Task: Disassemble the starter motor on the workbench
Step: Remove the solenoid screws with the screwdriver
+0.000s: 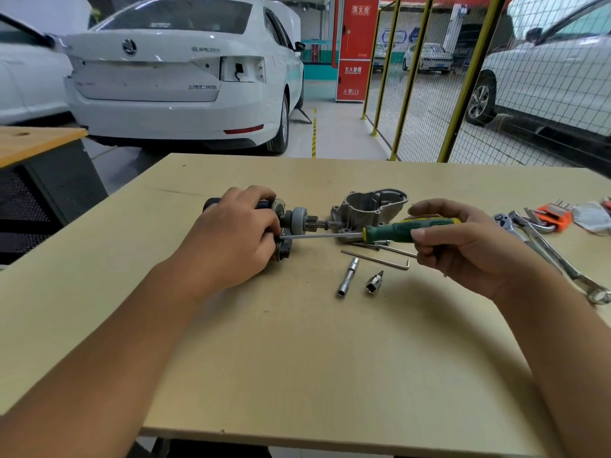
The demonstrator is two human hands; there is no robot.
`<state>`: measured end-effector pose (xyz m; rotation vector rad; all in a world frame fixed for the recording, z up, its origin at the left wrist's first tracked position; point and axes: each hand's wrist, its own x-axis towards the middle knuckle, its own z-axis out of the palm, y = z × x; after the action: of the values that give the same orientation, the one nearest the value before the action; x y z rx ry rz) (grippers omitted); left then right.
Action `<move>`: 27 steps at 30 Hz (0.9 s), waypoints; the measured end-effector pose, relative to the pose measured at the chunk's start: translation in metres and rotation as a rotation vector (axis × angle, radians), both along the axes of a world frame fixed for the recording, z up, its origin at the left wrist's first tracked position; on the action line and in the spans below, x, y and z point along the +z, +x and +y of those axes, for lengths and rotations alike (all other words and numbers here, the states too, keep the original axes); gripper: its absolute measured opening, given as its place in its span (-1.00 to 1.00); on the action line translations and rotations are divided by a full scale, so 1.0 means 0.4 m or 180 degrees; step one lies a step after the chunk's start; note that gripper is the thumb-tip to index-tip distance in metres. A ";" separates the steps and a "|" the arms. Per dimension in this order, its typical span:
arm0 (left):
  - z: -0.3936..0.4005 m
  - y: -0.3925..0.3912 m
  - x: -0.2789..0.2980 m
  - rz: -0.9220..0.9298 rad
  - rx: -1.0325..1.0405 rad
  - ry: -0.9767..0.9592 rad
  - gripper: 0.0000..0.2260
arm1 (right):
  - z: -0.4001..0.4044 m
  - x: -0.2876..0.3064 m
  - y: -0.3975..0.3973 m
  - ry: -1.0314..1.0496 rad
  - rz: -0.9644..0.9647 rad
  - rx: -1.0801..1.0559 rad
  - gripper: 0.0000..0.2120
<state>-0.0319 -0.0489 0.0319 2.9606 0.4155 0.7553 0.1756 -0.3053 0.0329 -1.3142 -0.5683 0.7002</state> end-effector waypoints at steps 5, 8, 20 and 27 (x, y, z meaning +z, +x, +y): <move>-0.001 -0.001 0.002 0.0052 0.0003 0.0048 -0.82 | 0.000 0.007 -0.010 -0.0329 -0.0173 0.0059 -0.73; 0.000 -0.002 0.001 0.0038 0.0005 0.0036 -0.84 | 0.000 0.007 -0.010 -0.0602 -0.0314 -0.0079 -0.71; 0.004 -0.002 0.003 0.0111 -0.0043 -0.0355 -0.85 | -0.003 0.010 -0.017 -0.0600 -0.0270 0.0001 -0.59; 0.008 -0.001 0.001 0.0051 -0.0065 -0.0593 -0.93 | -0.003 0.004 -0.004 -0.0203 -0.0315 0.0016 -0.61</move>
<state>-0.0324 -0.0458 0.0322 2.7946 0.4308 0.6526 0.1741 -0.3067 0.0344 -1.4131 -0.6337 0.6647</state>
